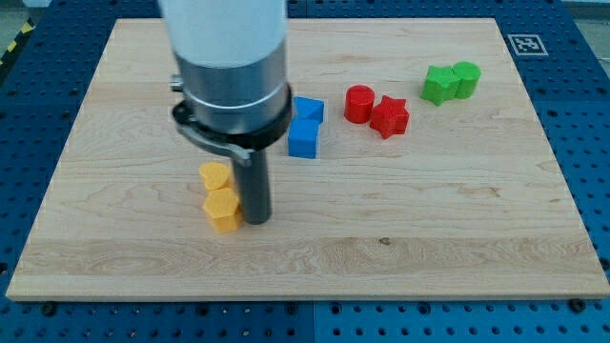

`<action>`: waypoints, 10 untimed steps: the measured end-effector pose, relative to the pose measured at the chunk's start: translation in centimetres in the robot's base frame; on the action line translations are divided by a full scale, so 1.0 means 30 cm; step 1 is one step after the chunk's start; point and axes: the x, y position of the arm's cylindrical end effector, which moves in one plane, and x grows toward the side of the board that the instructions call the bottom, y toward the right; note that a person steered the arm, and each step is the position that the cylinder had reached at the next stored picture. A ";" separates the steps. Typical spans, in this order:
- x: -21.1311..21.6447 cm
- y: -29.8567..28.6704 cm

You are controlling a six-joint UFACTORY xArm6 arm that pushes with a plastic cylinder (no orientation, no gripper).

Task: Slide the blue cube above the yellow heart

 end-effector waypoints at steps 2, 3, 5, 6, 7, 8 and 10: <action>0.000 0.010; -0.032 0.262; -0.051 0.439; -0.149 0.439; -0.256 0.439; -0.314 0.439; -0.348 0.399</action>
